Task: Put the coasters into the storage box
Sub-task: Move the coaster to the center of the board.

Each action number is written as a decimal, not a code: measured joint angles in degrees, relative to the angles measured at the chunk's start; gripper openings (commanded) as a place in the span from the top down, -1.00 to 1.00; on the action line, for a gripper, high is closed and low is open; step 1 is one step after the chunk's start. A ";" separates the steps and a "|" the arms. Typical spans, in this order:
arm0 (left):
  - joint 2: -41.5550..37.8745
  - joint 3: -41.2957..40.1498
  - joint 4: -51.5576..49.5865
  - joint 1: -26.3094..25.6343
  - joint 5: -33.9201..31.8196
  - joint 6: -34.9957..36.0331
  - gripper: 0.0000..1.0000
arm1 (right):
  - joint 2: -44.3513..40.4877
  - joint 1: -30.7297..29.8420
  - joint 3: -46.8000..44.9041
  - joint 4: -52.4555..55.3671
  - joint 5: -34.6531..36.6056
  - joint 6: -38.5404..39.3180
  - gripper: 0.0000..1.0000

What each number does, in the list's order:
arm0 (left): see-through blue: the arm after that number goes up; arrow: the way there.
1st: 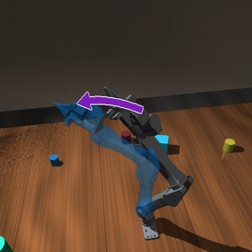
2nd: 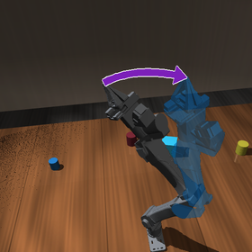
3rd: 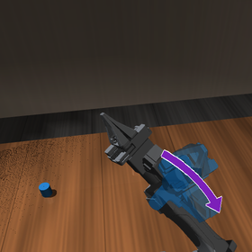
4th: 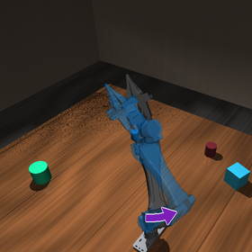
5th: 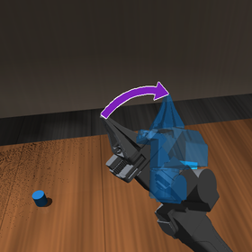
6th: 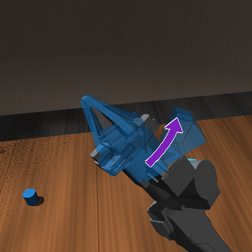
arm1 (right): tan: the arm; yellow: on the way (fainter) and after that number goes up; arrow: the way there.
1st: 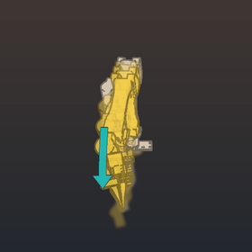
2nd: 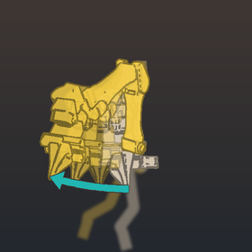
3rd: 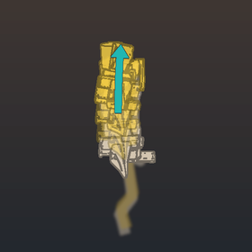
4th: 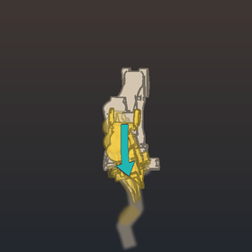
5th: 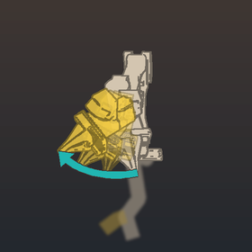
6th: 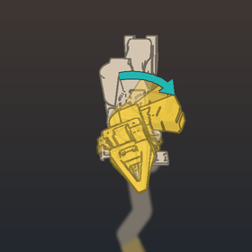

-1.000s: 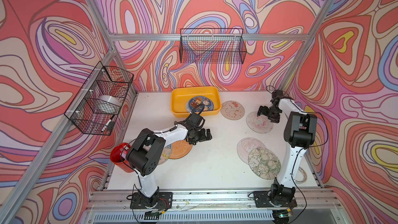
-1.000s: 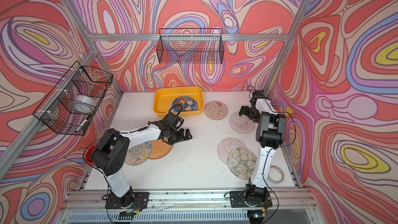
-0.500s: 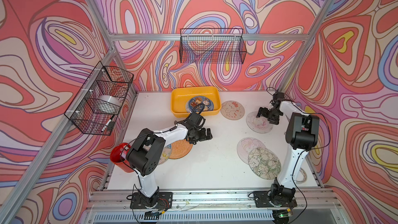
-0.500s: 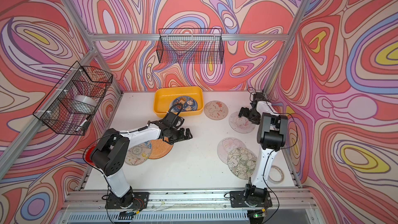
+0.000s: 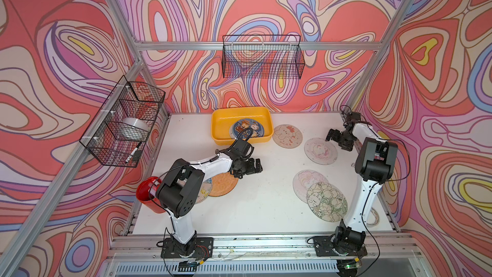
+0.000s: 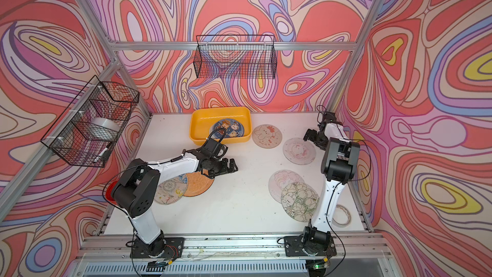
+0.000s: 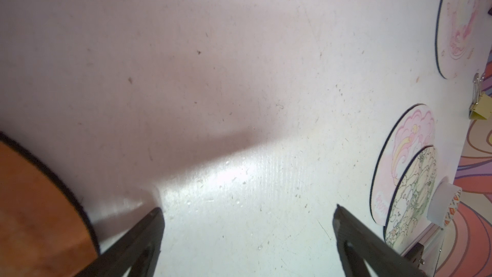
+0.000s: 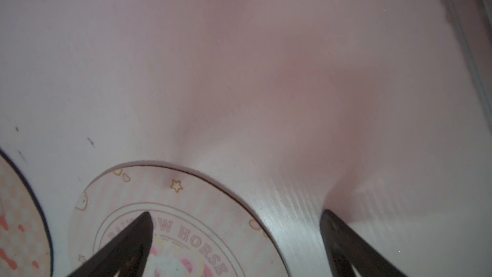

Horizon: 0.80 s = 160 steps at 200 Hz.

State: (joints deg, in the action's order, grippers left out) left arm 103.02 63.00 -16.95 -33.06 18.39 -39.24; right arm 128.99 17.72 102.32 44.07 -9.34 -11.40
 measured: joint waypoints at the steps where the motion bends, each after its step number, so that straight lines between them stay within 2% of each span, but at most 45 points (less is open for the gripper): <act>1: 0.00 0.00 0.00 0.00 0.00 0.00 -1.00 | 0.00 0.00 0.00 -0.02 -0.15 0.09 -0.97; 87: 1.33 0.92 0.04 0.00 0.96 0.22 -1.00 | -4.20 -2.21 -7.41 -3.19 -9.20 3.39 -0.97; 160: 2.45 1.97 0.04 0.00 1.51 0.70 -1.00 | -6.36 -11.32 -10.93 -3.17 -11.32 4.83 -0.97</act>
State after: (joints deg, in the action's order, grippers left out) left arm 105.47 64.97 -16.91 -33.06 19.90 -38.54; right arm 122.63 6.39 91.39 40.91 -20.67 -6.57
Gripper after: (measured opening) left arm 0.999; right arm 0.983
